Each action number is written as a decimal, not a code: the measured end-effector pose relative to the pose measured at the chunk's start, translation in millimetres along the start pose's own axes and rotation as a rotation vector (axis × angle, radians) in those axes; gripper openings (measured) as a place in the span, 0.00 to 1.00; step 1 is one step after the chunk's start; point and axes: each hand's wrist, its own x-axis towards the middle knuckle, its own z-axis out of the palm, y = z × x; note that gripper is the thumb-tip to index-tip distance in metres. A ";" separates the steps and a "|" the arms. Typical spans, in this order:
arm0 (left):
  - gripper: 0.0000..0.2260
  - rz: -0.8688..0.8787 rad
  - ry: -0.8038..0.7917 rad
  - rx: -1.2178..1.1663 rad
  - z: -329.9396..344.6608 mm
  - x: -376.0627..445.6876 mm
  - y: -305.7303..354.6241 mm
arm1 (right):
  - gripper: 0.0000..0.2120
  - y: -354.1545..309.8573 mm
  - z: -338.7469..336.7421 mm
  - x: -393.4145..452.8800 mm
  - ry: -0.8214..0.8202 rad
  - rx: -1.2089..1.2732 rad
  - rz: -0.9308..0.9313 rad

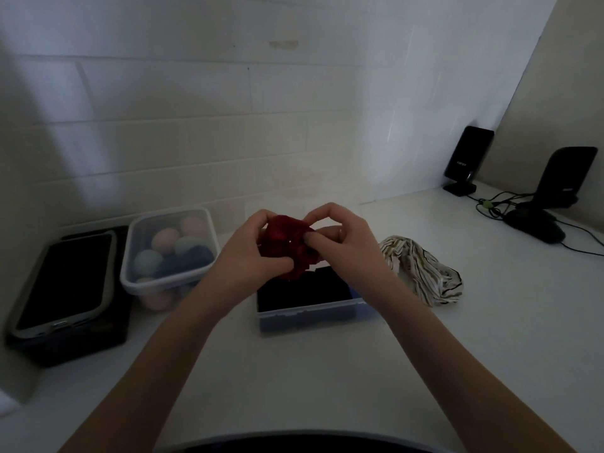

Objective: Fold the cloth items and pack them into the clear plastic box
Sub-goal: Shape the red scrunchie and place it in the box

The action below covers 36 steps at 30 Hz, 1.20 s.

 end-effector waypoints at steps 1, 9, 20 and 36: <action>0.19 -0.009 -0.029 0.015 -1.3 0.5 0.2 | 0.07 -1.8 -0.6 -0.7 -0.010 0.034 0.020; 0.30 0.050 -0.153 0.054 -14.2 -3.5 -13.9 | 0.11 2.9 -11.7 -0.7 -0.188 -0.005 0.211; 0.17 0.180 -0.250 0.877 -16.1 -10.2 -5.5 | 0.18 0.2 -9.6 1.5 -0.585 -0.603 0.178; 0.25 -0.003 -0.490 1.412 7.3 6.3 3.8 | 0.26 -0.2 20.6 27.0 -0.957 -1.240 0.185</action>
